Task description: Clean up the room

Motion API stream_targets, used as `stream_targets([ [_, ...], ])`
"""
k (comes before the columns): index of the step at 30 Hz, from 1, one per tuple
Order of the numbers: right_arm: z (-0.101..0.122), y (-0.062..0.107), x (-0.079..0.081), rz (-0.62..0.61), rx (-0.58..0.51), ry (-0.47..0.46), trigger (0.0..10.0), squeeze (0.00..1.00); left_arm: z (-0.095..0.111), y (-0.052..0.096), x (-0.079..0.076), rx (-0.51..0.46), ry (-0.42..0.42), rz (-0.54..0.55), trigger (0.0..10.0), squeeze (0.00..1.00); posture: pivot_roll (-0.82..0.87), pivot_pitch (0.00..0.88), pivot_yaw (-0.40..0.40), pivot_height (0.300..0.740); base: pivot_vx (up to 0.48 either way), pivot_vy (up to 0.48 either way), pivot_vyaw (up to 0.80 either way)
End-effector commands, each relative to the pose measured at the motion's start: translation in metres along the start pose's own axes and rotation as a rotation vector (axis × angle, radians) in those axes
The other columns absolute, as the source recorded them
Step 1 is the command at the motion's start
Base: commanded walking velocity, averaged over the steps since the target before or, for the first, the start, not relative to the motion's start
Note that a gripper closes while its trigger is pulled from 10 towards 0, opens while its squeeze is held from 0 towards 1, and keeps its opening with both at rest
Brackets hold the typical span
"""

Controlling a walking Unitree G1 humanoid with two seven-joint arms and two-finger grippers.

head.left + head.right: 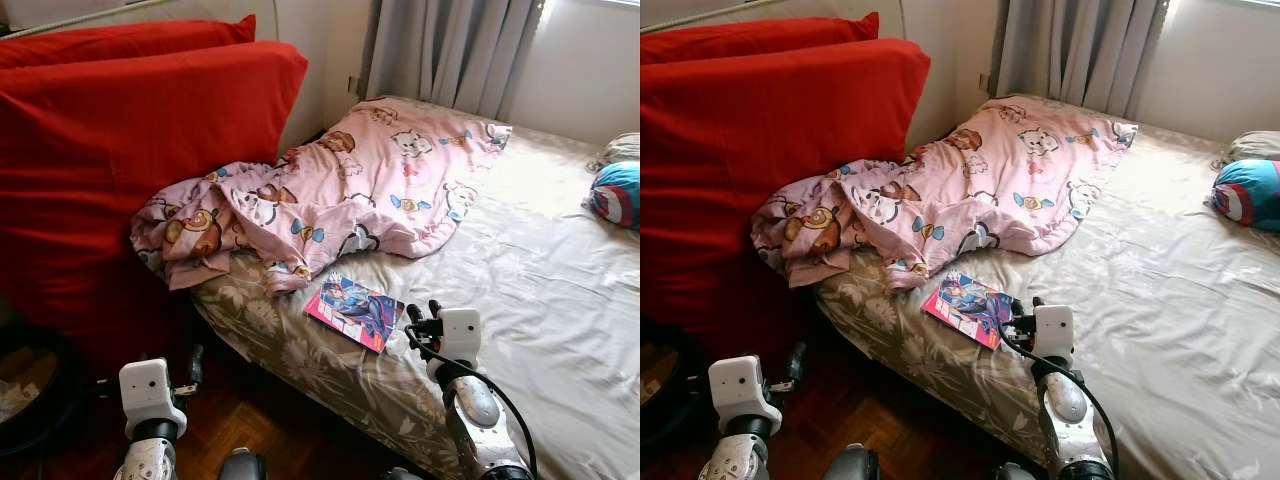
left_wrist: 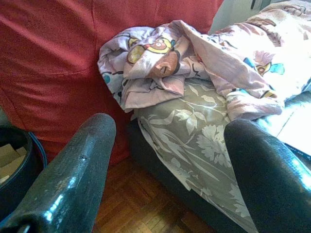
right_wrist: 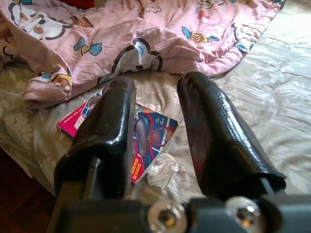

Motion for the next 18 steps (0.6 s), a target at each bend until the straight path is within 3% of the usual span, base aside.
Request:
stream_targets([
  [1,-0.002,0.0004,0.001,0.004,0.007,-0.004,10.0,0.0,0.0015,-0.0001,0.0002,0.002,0.002,-0.011,10.0,0.0,0.03,0.032,-0.031,0.638,0.0,0.0,0.0],
  [14,-0.0057,0.0008,0.0065,0.021,0.025,-0.009,10.0,0.0,0.0009,-0.0001,-0.001,0.009,-0.012,-0.037,10.0,0.0,0.04,0.013,-0.032,0.638,0.0,0.0,0.0],
  [18,-0.0068,0.001,0.0081,0.033,0.03,-0.001,10.0,0.0,0.0004,0.0015,-0.0014,0.011,-0.015,-0.044,10.0,0.0,0.04,0.012,-0.036,0.613,0.0,0.0,0.0],
])
Point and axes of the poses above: a point about 5 cm out from each wrist's last joint towards the gripper, its own y axis pointing back from the gripper into the wrist, its own z axis along the axis of the wrist's last joint, x = y × z, the point moved 3 cm from there along -y, pointing out of the wrist towards the gripper
